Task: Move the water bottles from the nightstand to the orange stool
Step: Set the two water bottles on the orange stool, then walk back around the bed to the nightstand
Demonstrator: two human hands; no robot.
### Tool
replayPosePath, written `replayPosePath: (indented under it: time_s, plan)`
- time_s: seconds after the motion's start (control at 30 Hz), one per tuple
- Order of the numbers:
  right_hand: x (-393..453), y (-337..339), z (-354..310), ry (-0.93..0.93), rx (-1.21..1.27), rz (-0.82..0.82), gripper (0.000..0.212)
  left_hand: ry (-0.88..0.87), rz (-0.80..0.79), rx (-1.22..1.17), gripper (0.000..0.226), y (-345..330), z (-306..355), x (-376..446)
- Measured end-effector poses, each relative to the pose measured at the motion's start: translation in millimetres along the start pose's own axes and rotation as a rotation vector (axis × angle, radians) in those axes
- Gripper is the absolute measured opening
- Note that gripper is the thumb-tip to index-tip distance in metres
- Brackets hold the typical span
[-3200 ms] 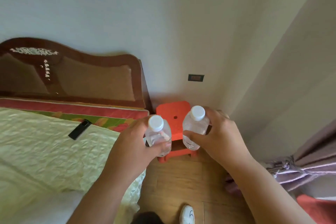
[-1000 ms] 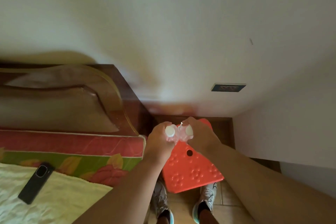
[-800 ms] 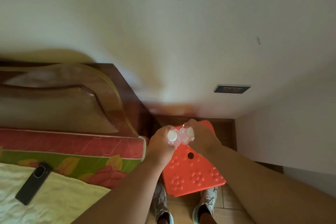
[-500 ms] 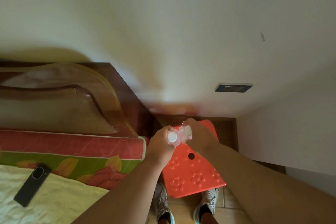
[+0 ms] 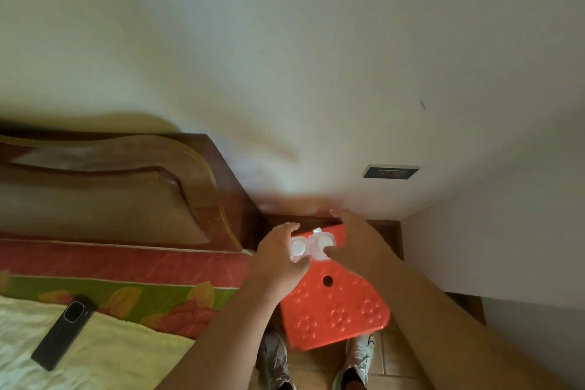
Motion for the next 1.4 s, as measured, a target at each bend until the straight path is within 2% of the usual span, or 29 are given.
replayPosePath:
  time_s: [0.1,0.23,0.37,0.63,0.8,0.97,1.2,1.4]
  plan:
    - [-36,47,-10,0.006,0.05,0.081,0.064,-0.066,-0.008,0.087,0.064,40,39,-16]
    - [-93,114,-20,-0.022,0.138,0.215,0.07,-0.176,0.006,0.15,0.059,101,116,-39]
    - [-168,176,-22,-0.024,0.226,0.354,0.066,-0.334,0.007,0.192,0.053,151,202,-59]
    - [-315,252,13,-0.072,0.254,0.582,0.074,-0.608,0.042,0.264,0.056,197,351,-126]
    - [-392,285,57,-0.079,0.27,0.732,0.083,-0.715,0.042,0.303,0.057,186,422,-186]
    - [-470,308,118,-0.111,0.294,0.815,0.089,-0.812,0.068,0.301,0.059,161,486,-241]
    - [-592,322,236,-0.285,0.35,0.983,0.087,-0.98,0.009,0.326,0.064,85,573,-325]
    - [-682,308,318,-0.418,0.43,1.112,0.086,-1.133,-0.068,0.365,0.068,13,637,-386]
Point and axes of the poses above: each hand's wrist, its own x-axis towards the middle knuckle, its own y-axis out of the back of the hand, z = x × y, the point moved 8 cm from there along x, towards the middle knuckle, and after that the axes turned 14 degrees about -y, right-handed, at the moved point
